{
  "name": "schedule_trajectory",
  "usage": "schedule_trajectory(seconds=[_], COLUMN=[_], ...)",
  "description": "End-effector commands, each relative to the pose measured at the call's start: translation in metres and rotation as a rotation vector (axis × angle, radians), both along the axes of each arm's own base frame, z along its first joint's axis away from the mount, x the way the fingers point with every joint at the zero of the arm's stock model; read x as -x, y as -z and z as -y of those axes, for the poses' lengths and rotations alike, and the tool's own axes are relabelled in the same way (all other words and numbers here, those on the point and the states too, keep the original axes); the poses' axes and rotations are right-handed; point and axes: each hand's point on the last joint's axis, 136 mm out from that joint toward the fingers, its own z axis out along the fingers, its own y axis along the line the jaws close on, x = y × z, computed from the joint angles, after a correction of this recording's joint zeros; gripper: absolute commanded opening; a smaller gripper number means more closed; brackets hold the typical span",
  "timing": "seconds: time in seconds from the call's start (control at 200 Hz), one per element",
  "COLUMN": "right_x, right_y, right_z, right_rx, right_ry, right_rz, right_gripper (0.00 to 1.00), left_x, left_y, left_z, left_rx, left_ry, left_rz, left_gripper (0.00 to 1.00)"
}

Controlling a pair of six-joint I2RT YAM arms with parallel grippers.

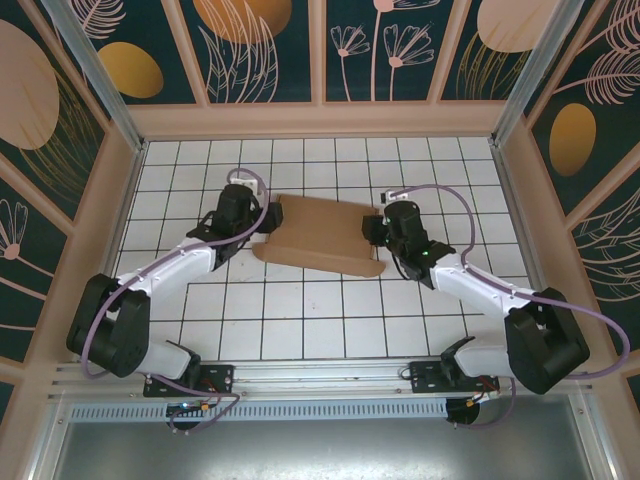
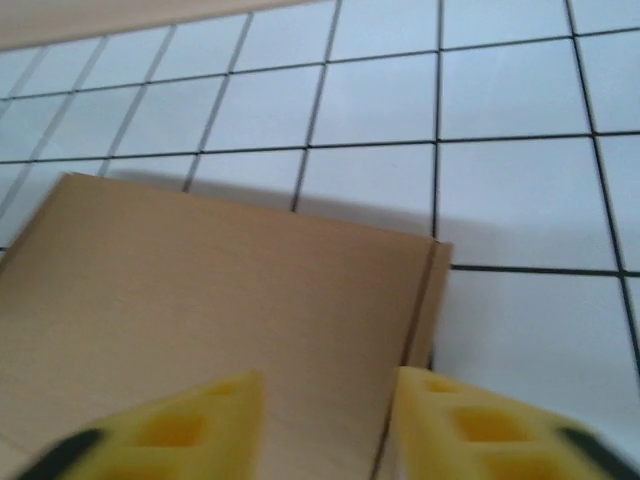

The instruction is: Fold the paper box

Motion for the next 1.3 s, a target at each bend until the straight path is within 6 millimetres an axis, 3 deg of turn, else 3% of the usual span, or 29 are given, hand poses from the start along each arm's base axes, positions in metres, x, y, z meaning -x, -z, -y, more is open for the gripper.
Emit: schedule_trajectory(seconds=[0.0,0.08,0.16,0.185,0.37,0.495,0.786,0.951,1.136,1.296], right_x=[-0.008,-0.006,-0.005,-0.005,-0.004,-0.005,0.001,0.013,0.025,0.024], right_y=[0.015,0.024,0.029,0.031,0.042,0.062,0.111,0.111,0.095,0.086], right_z=[0.030,0.030,0.029,0.029,0.022,0.016,0.007,-0.009,-0.025,-0.002], right_rx=[-0.006,-0.084,-0.135,-0.145,-0.205,-0.214,-0.222,-0.219,-0.146,-0.052], right_ry=[0.128,0.106,0.108,0.112,0.077,0.072,0.078,0.027,-0.028,0.051], right_rz=[-0.102,-0.151,-0.162,-0.172,-0.203,-0.279,-0.406,-0.412,-0.383,-0.354], right_gripper=[0.55,0.66,0.96,0.99,0.94,0.86,0.61,0.49,0.51,0.71], left_x=[0.000,0.001,0.003,0.004,0.000,-0.003,0.001,0.001,-0.008,-0.023], left_y=[0.021,0.028,0.036,0.039,0.057,0.067,0.101,0.103,0.085,0.054], left_z=[-0.029,-0.031,-0.028,-0.026,-0.013,-0.009,-0.004,-0.005,-0.006,-0.027], left_rx=[-0.037,-0.041,-0.026,-0.016,0.021,0.040,0.049,0.039,0.005,-0.054], left_ry=[-0.080,-0.060,-0.023,-0.007,0.055,0.071,0.078,0.081,0.083,-0.034], left_rz=[-0.072,-0.064,-0.083,-0.093,-0.147,-0.177,-0.270,-0.278,-0.253,-0.195], left_gripper=[0.65,0.71,0.76,0.77,0.79,0.77,0.60,0.53,0.54,0.65])
